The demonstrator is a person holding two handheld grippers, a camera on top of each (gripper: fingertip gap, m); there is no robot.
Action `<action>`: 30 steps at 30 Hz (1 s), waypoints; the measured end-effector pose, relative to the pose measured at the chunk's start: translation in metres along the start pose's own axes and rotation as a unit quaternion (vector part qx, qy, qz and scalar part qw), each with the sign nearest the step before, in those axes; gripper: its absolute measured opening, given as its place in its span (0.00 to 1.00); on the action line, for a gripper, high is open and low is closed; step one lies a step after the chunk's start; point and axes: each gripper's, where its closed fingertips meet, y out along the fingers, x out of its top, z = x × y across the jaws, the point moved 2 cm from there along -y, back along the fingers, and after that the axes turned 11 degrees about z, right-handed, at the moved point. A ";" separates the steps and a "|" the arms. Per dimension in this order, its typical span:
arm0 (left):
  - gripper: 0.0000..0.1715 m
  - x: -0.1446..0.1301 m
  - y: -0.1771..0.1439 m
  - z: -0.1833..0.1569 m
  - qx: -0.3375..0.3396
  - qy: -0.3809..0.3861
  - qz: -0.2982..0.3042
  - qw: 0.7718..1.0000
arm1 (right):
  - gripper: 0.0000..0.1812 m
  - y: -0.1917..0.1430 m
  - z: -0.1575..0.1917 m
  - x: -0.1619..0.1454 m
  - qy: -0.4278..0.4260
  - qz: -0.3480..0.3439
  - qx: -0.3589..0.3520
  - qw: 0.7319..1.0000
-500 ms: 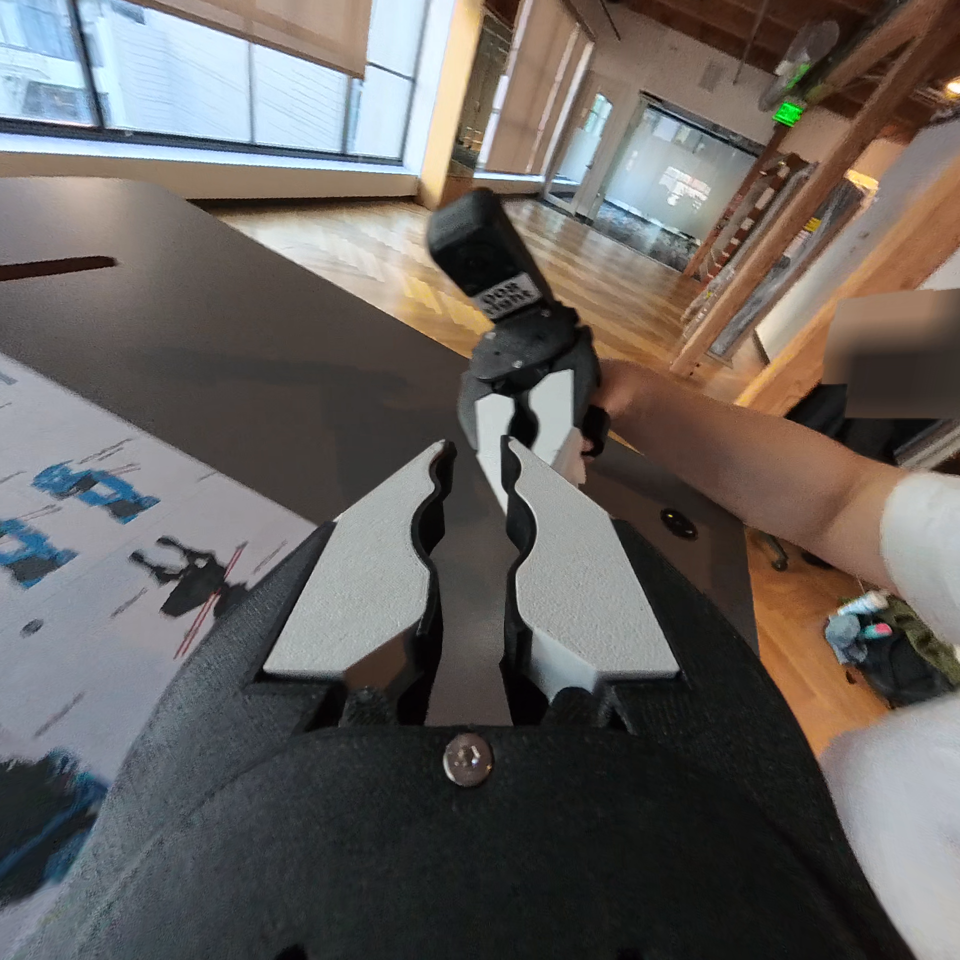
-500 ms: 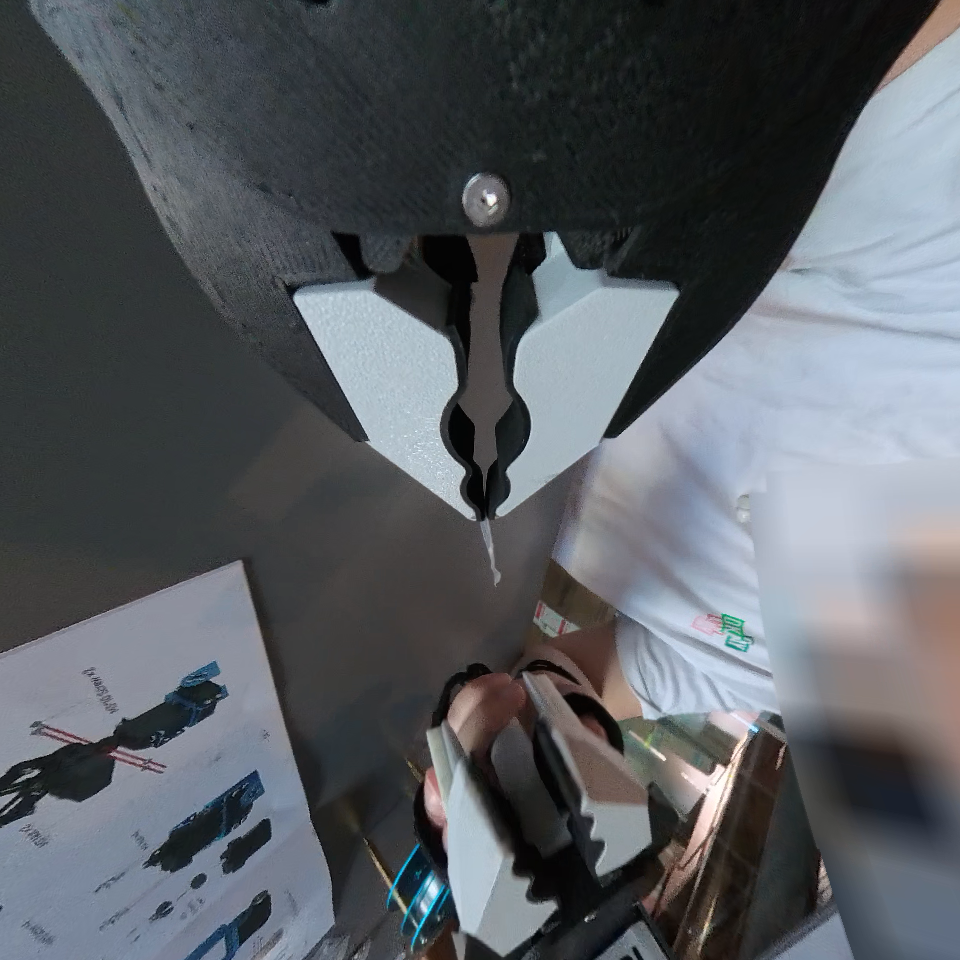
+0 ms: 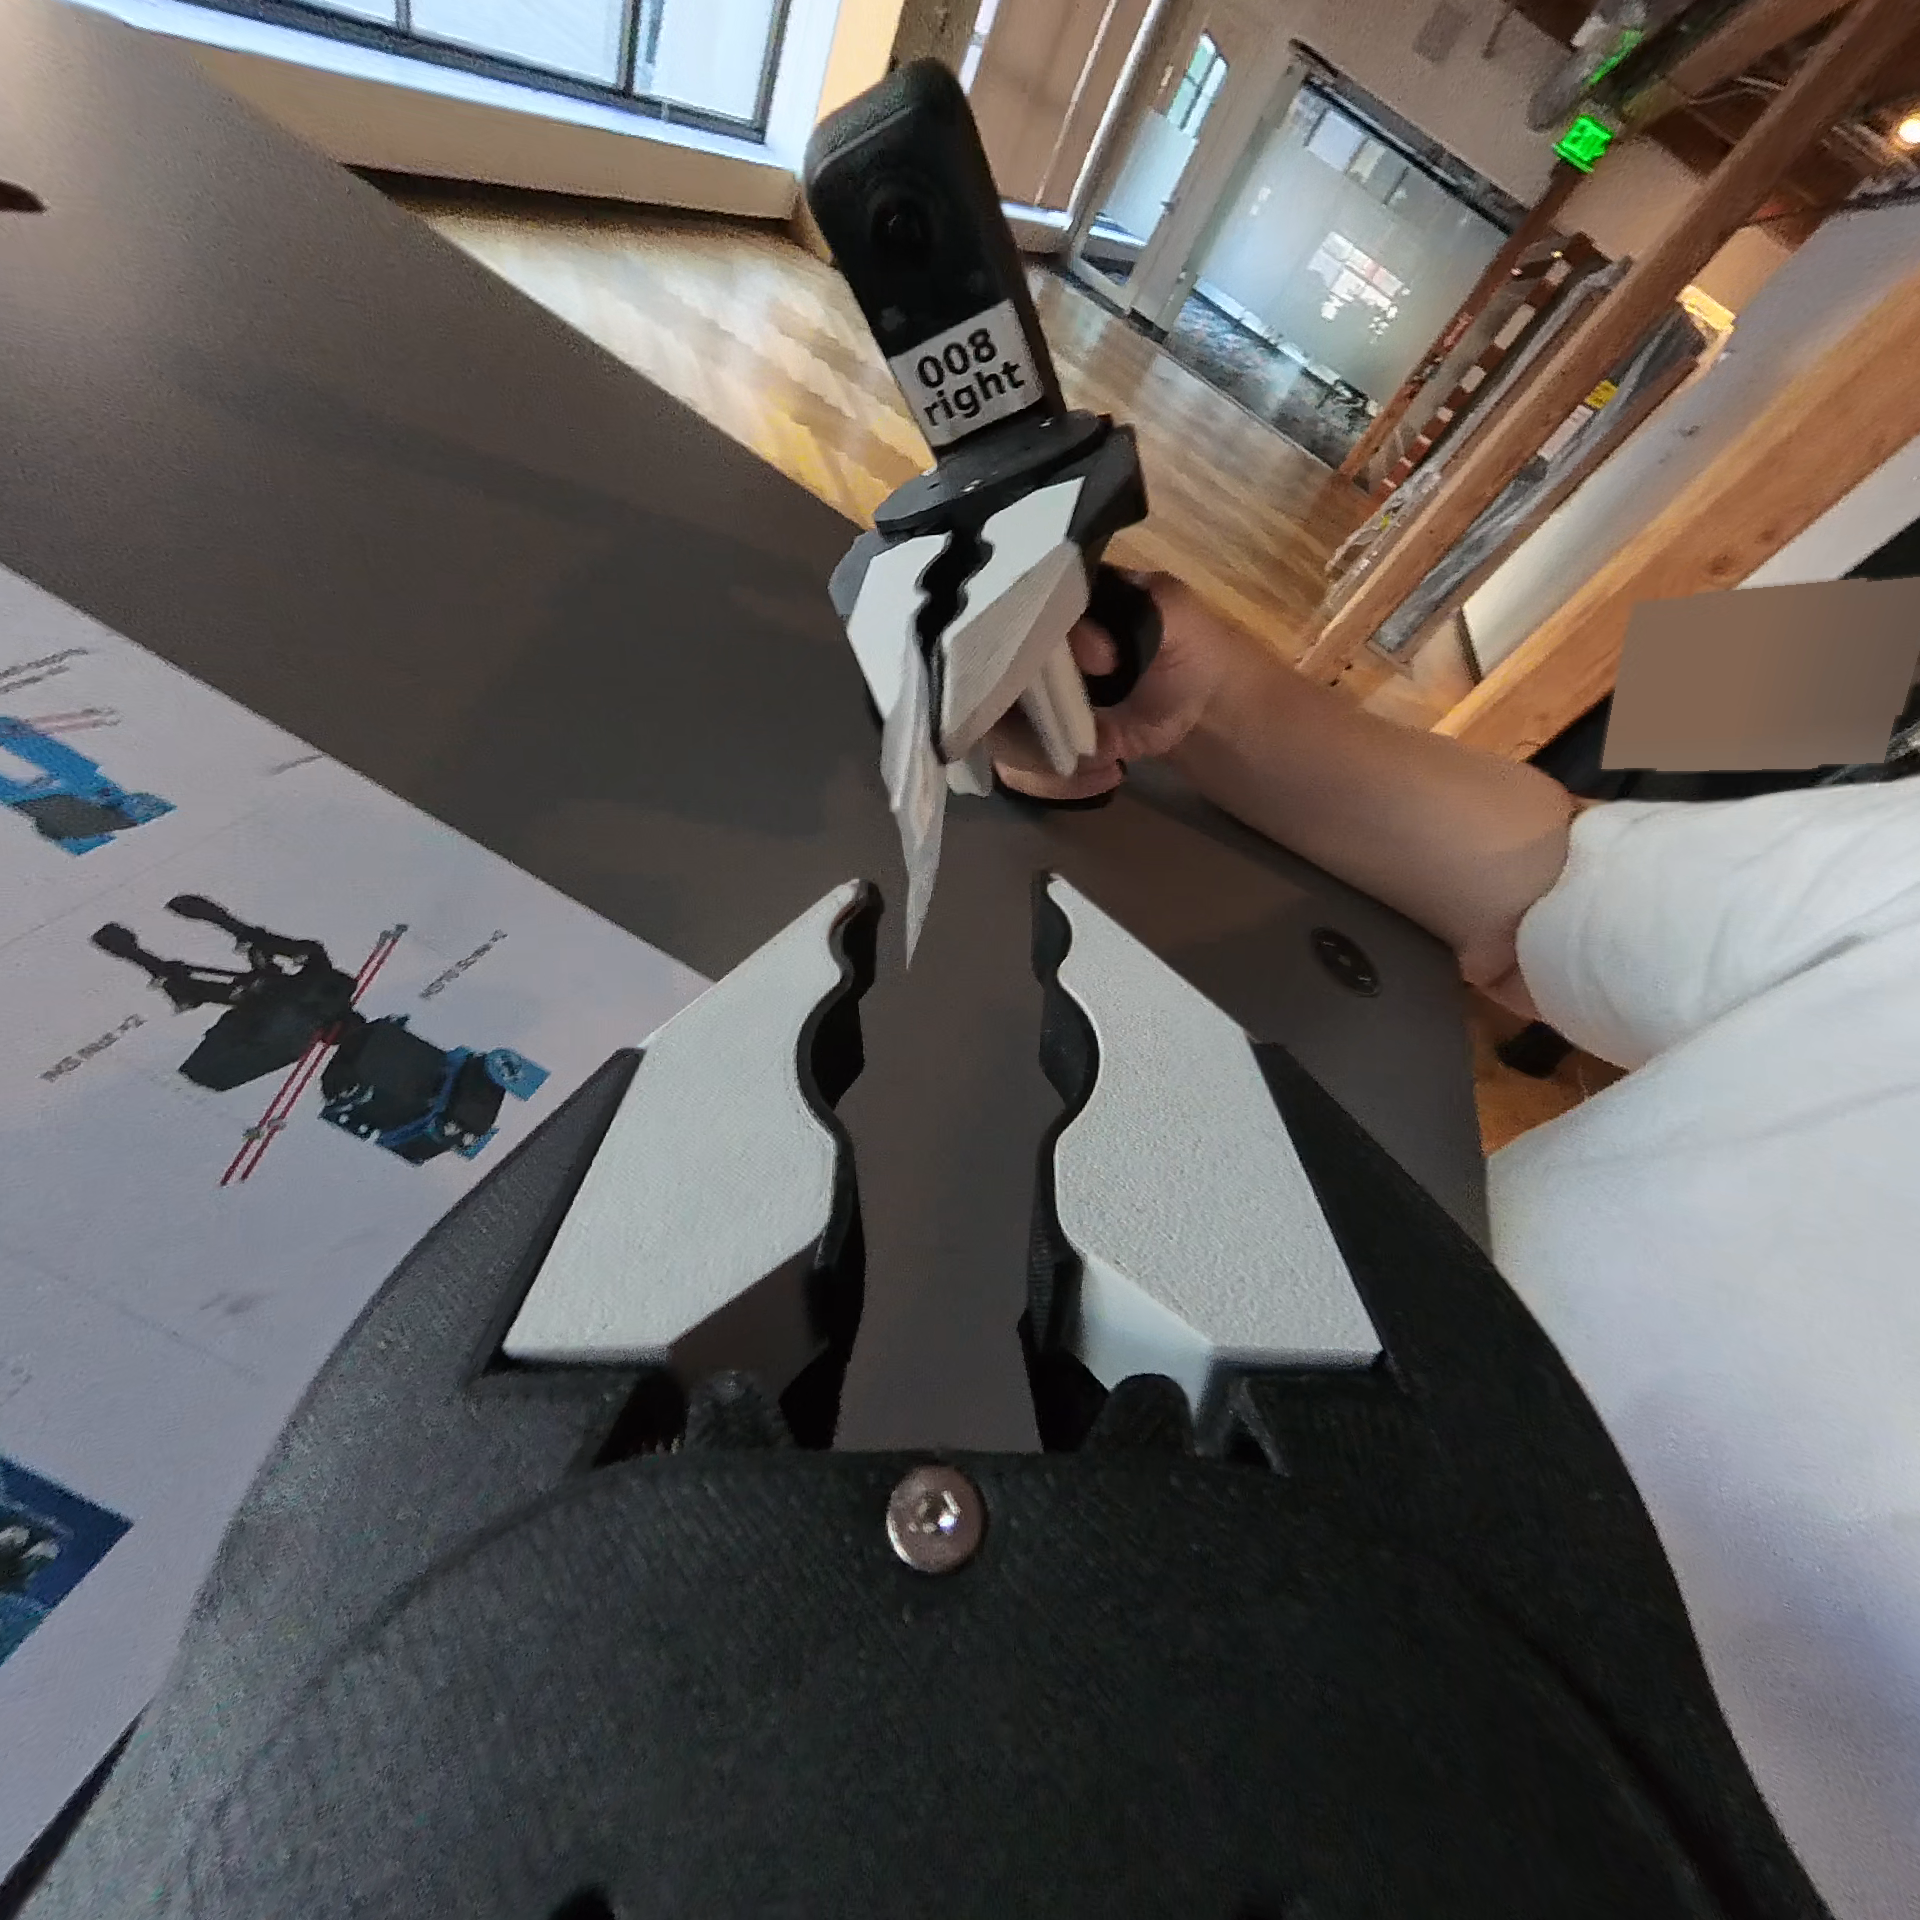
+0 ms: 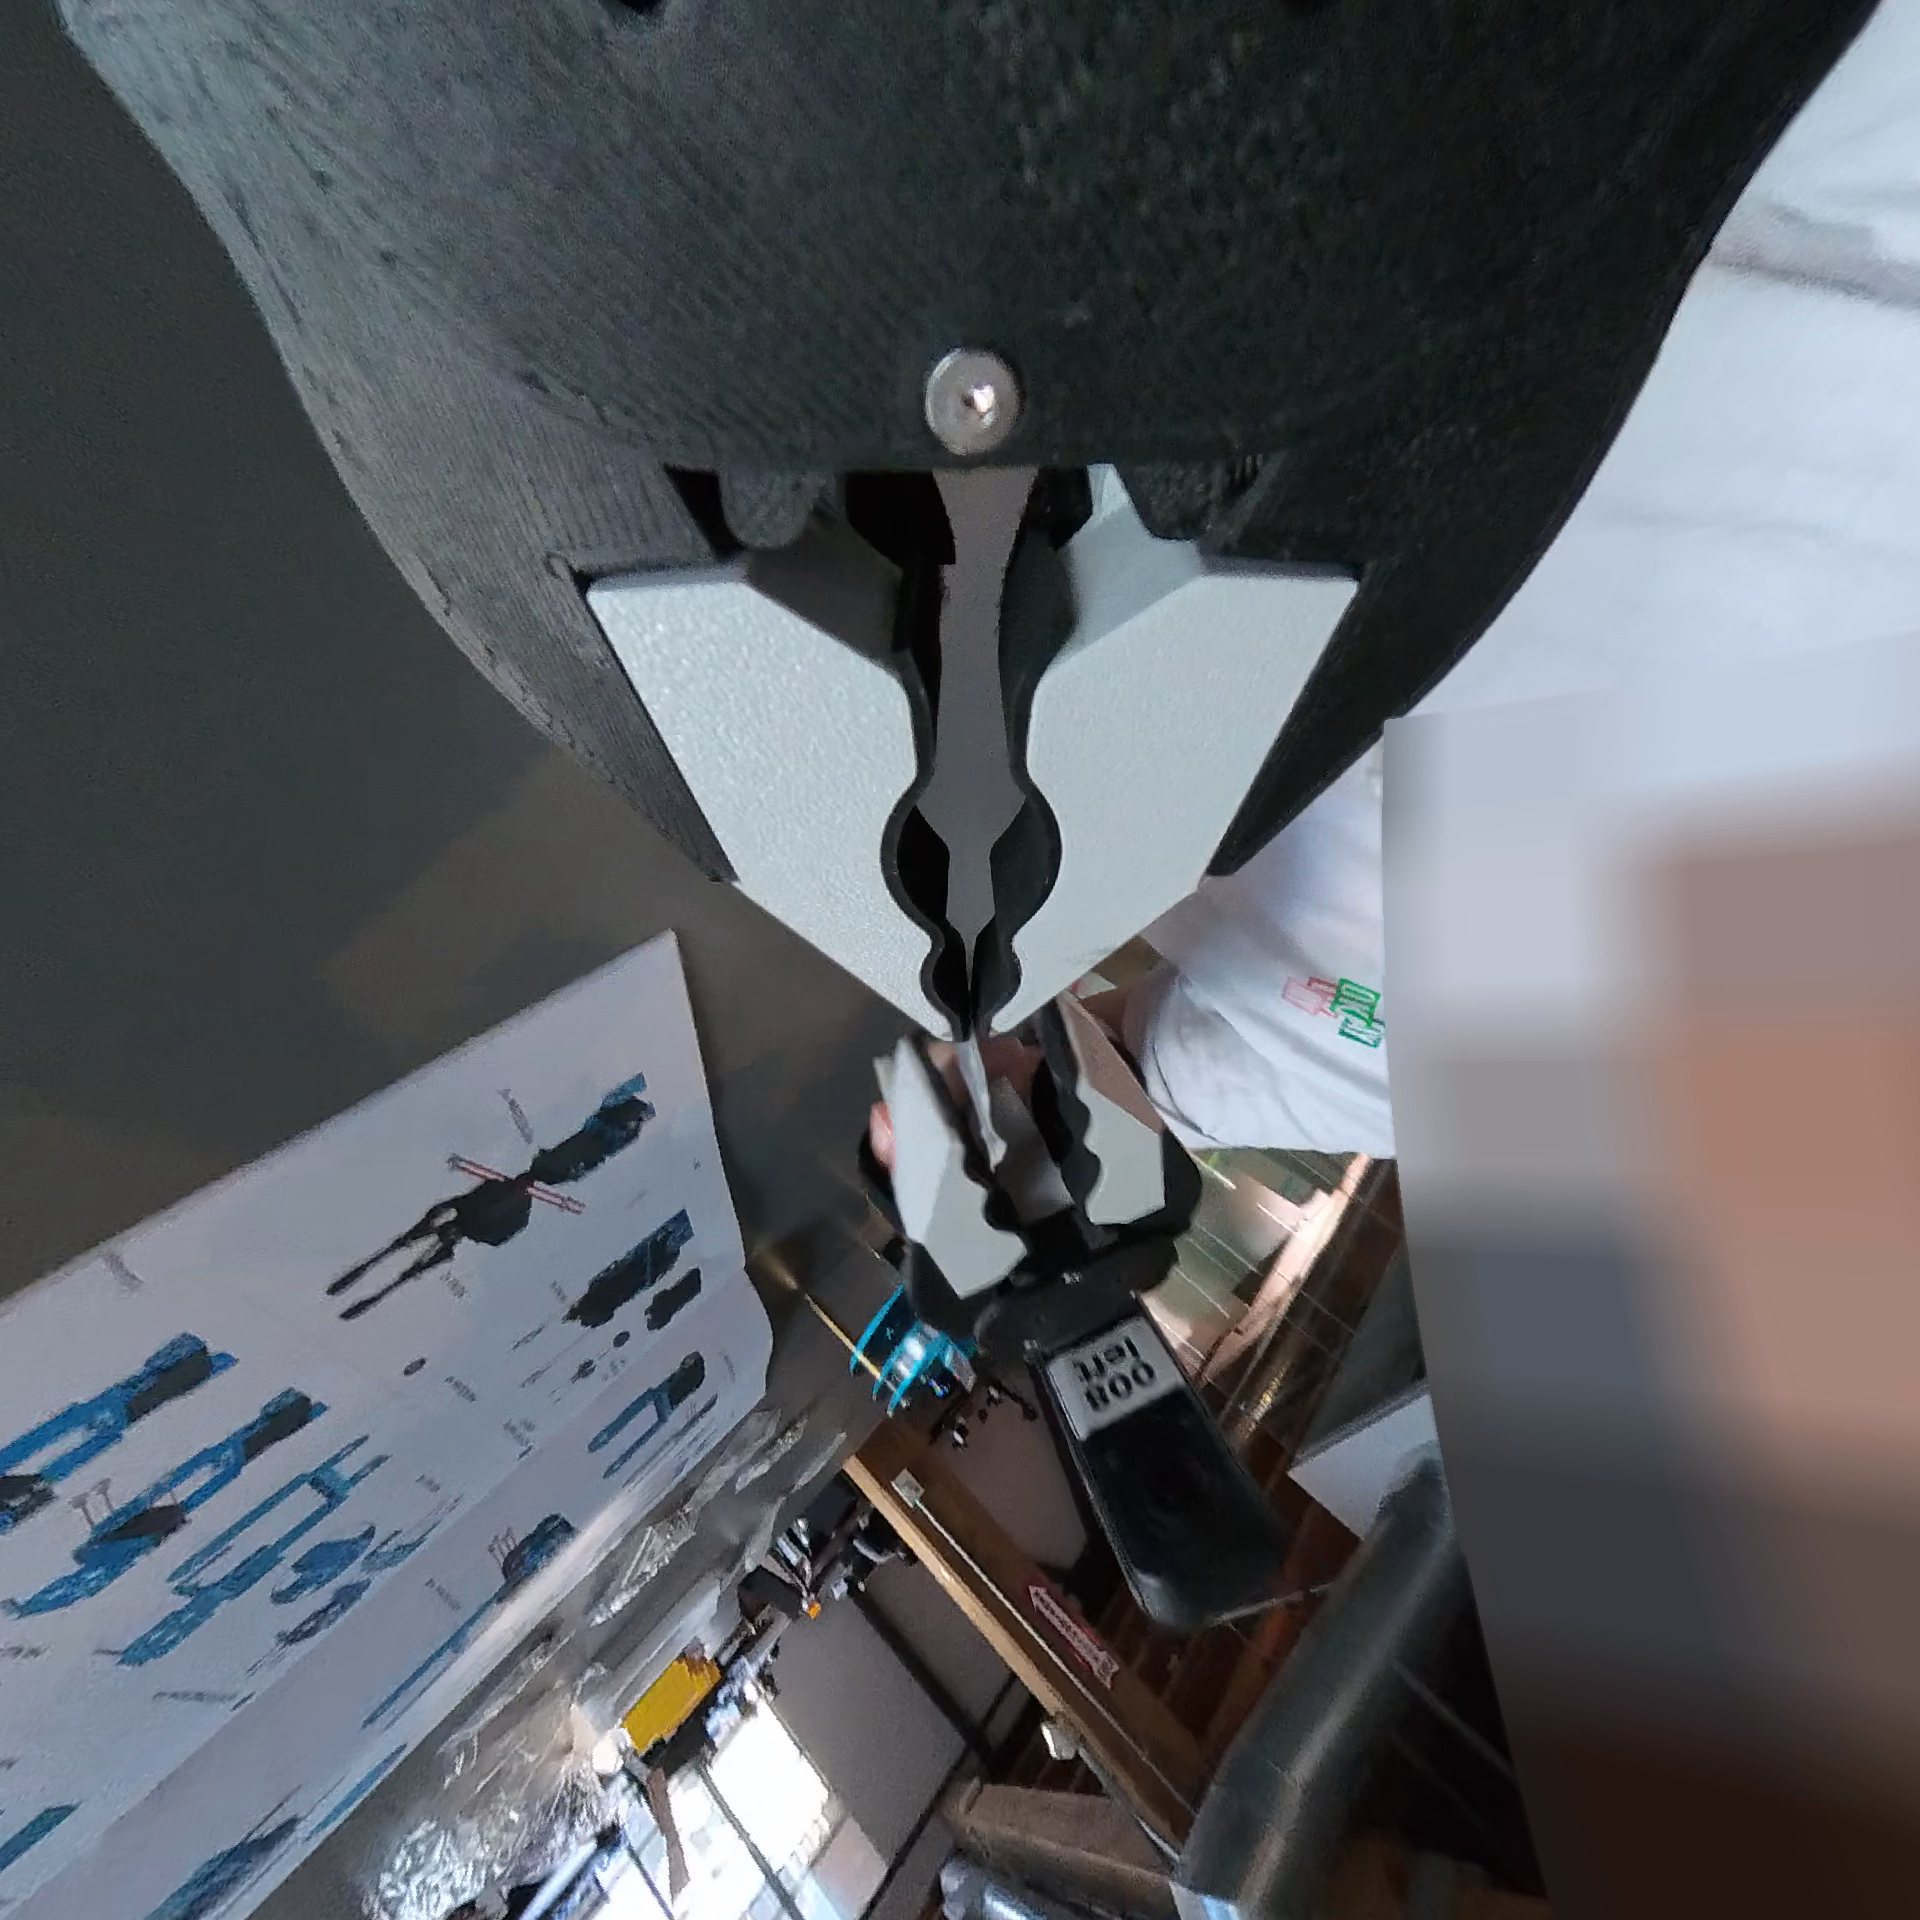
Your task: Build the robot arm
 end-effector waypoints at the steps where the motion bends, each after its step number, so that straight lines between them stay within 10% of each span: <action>1: 0.18 -0.002 0.000 0.003 0.010 -0.002 0.002 1.000 | 0.00 0.003 0.004 0.003 0.003 -0.008 0.014 1.000; 6: 0.23 0.003 -0.008 0.011 0.055 0.024 -0.023 0.998 | 0.00 0.018 0.017 0.009 -0.011 -0.034 0.034 0.999; 8: 0.01 0.007 -0.012 -0.002 0.018 0.048 -0.040 0.998 | 0.00 0.019 0.016 0.012 -0.016 -0.049 0.025 0.998; 12: 0.00 0.008 -0.015 -0.009 -0.021 0.024 -0.035 0.999 | 0.00 0.021 0.018 0.006 -0.003 -0.033 0.046 0.998; 19: 0.00 -0.023 -0.002 -0.036 -0.122 -0.001 0.097 0.988 | 0.15 0.013 0.028 -0.018 -0.081 0.058 0.015 0.995; 30: 0.00 -0.053 0.013 -0.049 -0.118 0.096 0.187 0.971 | 0.03 0.014 0.040 -0.049 0.015 0.136 0.119 0.983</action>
